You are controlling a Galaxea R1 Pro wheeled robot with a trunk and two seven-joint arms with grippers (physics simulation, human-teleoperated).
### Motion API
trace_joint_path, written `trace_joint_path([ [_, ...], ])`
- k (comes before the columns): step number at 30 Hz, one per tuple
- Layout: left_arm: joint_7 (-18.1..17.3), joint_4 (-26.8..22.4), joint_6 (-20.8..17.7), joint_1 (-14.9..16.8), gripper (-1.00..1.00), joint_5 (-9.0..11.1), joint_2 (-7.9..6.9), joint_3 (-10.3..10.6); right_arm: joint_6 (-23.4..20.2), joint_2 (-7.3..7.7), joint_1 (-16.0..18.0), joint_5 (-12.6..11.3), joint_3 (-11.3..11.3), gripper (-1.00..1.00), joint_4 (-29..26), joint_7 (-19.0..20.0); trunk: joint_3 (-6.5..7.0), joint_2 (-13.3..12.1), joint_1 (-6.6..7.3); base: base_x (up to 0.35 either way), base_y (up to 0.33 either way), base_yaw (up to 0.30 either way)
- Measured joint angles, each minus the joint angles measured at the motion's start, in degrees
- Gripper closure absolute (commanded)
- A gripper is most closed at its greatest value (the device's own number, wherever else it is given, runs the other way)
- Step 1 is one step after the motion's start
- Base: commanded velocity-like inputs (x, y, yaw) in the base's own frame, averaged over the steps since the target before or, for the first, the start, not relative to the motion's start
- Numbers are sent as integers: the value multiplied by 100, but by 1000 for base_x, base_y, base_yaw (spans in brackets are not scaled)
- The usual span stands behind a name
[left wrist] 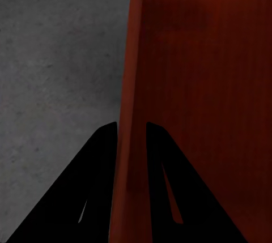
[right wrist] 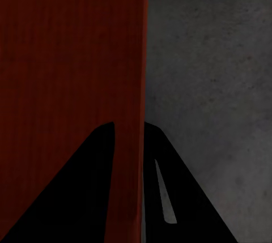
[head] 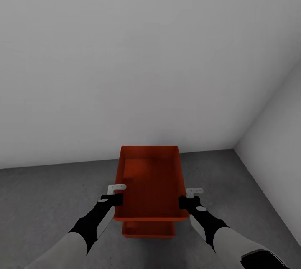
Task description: Move the two storage containers from the living room to the garage. In the garage, place one container on the floor and stack the other container on top of it (either order is fine).
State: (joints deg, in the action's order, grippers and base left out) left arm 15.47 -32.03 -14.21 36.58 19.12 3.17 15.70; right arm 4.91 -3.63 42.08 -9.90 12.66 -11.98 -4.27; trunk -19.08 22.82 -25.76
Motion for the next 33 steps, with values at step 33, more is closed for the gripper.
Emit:
trace_joint_path([
  [33,-1,0,0,0,100,5,-2,3,-1,-1,0,1,0,100,0,-1,-4,0,0,-135,0,0],
])
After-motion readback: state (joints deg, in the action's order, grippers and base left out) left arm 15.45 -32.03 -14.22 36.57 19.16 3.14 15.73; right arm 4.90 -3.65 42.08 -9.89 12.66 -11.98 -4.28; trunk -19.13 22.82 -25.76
